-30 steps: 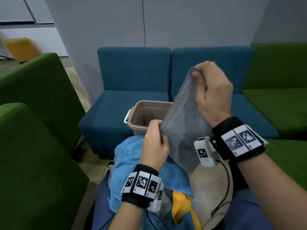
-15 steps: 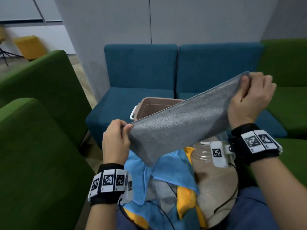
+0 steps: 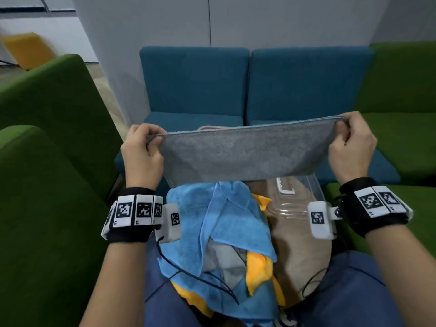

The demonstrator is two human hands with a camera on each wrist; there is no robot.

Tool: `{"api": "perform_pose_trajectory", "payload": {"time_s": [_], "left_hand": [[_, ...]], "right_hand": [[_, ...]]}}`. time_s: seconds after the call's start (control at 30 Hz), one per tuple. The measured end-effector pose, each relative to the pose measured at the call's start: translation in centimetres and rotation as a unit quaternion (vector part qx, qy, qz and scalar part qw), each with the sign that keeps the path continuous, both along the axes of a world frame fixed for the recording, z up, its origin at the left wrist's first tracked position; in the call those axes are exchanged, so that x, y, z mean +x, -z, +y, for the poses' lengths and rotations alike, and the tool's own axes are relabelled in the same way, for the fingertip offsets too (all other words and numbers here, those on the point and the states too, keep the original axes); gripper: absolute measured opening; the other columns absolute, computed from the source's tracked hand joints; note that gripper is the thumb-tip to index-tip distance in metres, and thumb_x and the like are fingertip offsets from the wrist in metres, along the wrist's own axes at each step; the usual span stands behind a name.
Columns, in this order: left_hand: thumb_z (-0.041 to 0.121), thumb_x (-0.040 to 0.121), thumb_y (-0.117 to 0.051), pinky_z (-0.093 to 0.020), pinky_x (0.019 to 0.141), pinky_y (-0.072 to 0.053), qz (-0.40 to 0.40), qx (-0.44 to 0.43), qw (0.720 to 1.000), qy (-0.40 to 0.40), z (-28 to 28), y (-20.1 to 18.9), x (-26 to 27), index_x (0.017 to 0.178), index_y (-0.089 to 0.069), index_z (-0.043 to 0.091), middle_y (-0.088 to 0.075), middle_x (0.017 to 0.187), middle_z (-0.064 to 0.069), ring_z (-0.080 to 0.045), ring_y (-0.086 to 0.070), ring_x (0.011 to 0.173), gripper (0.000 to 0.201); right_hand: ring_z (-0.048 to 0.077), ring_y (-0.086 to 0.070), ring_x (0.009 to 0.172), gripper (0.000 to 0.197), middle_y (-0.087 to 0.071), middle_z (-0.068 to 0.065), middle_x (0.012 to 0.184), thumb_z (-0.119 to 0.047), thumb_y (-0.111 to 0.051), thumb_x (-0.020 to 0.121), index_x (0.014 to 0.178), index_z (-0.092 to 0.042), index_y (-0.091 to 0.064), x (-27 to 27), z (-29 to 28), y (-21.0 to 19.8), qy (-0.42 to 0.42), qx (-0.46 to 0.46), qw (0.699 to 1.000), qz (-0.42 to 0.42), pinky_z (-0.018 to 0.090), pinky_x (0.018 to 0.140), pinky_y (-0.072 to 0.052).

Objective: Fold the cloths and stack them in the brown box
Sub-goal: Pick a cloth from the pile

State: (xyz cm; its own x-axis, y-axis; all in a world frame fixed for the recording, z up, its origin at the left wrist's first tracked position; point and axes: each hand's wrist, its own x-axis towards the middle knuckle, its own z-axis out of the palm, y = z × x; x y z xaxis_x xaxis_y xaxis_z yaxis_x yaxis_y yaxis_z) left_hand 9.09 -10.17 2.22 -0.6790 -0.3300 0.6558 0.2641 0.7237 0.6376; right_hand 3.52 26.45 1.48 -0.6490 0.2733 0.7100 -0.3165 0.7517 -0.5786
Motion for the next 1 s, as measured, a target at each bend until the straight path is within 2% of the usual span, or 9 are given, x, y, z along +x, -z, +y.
{"api": "perform_pose_trajectory", "payload": {"time_s": [0.1, 0.17, 0.33, 0.47, 0.57, 0.7, 0.87, 0.93, 1.0], "left_hand": [[-0.007, 0.088, -0.055, -0.003, 0.077, -0.039, -0.030, 0.011, 0.999, 0.027, 0.2, 1.0, 0.2, 0.091, -0.068, 0.008, -0.063, 0.094, -0.006, -0.001, -0.052, 0.085, 0.020], [-0.006, 0.089, -0.055, -0.008, 0.079, -0.042, -0.036, 0.017, 0.998, 0.055, 1.3, 1.4, 0.5, 0.092, -0.068, 0.010, -0.064, 0.094, -0.003, -0.004, -0.055, 0.088, 0.021], [-0.016, 0.080, -0.041, -0.019, 0.076, -0.043, -0.011, 0.008, 0.990, 0.138, 5.8, 2.4, 1.3, 0.086, -0.056, 0.009, -0.058, 0.087, -0.005, -0.014, -0.055, 0.081, 0.030], [-0.013, 0.066, -0.038, -0.012, 0.070, -0.036, -0.021, -0.039, 0.978, 0.206, 9.4, 3.6, 1.7, 0.065, -0.056, 0.005, -0.056, 0.079, -0.006, -0.010, -0.050, 0.073, 0.025], [-0.009, 0.067, -0.039, -0.010, 0.069, -0.034, -0.049, -0.033, 0.960, 0.275, 12.0, 4.4, 2.7, 0.068, -0.060, 0.007, -0.057, 0.076, 0.001, -0.001, -0.048, 0.069, 0.026], [-0.004, 0.065, -0.044, -0.017, 0.059, -0.036, -0.090, 0.011, 0.933, 0.347, 15.4, 5.1, 4.9, 0.068, -0.060, 0.010, -0.056, 0.075, 0.002, -0.010, -0.051, 0.065, 0.021], [0.015, 0.066, -0.053, -0.016, 0.063, -0.038, -0.172, 0.068, 0.898, 0.400, 18.2, 8.3, 6.7, 0.067, -0.060, 0.018, -0.059, 0.073, 0.004, -0.008, -0.056, 0.069, 0.008], [0.019, 0.067, -0.056, -0.014, 0.066, -0.038, -0.230, 0.060, 0.897, 0.374, 18.6, 11.4, 6.5, 0.067, -0.061, 0.019, -0.061, 0.073, 0.006, -0.002, -0.055, 0.069, 0.006], [0.023, 0.068, -0.058, -0.018, 0.069, -0.037, -0.325, 0.022, 0.882, 0.341, 18.8, 14.7, 5.8, 0.071, -0.063, 0.018, -0.059, 0.078, 0.006, -0.003, -0.051, 0.071, 0.008]], "right_hand": [[0.025, -0.049, 0.072, 0.013, -0.054, 0.011, 0.079, -0.008, -0.042, 0.096, 0.093, -0.001, -0.053, 0.2, 0.6, 0.3, 0.016, -0.011, 1.000, -0.023, 0.030, 0.065, -0.030], [0.029, -0.054, 0.069, 0.015, -0.058, 0.018, 0.079, -0.010, -0.040, 0.098, 0.095, 0.000, -0.051, 0.1, 1.1, 0.1, 0.029, -0.035, 0.998, -0.036, 0.034, 0.067, -0.035], [0.039, -0.053, 0.101, 0.023, -0.057, 0.028, 0.109, -0.009, -0.037, 0.100, 0.109, 0.008, -0.049, -1.2, 2.7, -0.3, 0.057, -0.082, 0.990, -0.097, 0.039, 0.083, -0.032], [0.034, -0.054, 0.102, 0.021, -0.059, 0.023, 0.109, -0.006, -0.041, 0.096, 0.111, 0.004, -0.052, -1.6, 3.6, 1.1, 0.052, -0.087, 0.988, -0.113, 0.034, 0.085, -0.035], [0.034, -0.055, 0.103, 0.023, -0.060, 0.024, 0.111, -0.004, -0.043, 0.094, 0.111, 0.005, -0.054, -1.6, 4.4, 1.5, 0.071, -0.108, 0.987, -0.099, 0.032, 0.087, -0.035], [0.031, -0.055, 0.102, 0.025, -0.061, 0.023, 0.111, -0.003, -0.041, 0.090, 0.109, 0.007, -0.054, -1.3, 6.0, 0.5, 0.112, -0.131, 0.984, -0.040, 0.028, 0.087, -0.036], [0.029, -0.057, 0.098, 0.024, -0.063, 0.019, 0.106, -0.009, -0.043, 0.088, 0.105, 0.001, -0.056, -2.4, 7.2, 0.2, 0.097, -0.075, 0.992, -0.012, 0.030, 0.087, -0.040], [0.032, -0.058, 0.098, 0.020, -0.063, 0.020, 0.105, -0.009, -0.045, 0.092, 0.106, 0.000, -0.057, -3.9, 6.6, 1.8, 0.084, -0.042, 0.993, -0.070, 0.033, 0.084, -0.039], [0.035, -0.059, 0.102, 0.020, -0.063, 0.022, 0.108, -0.004, -0.050, 0.093, 0.111, 0.001, -0.057, -5.9, 5.3, 4.5, -0.015, -0.005, 0.985, -0.170, 0.031, 0.086, -0.038]]}}
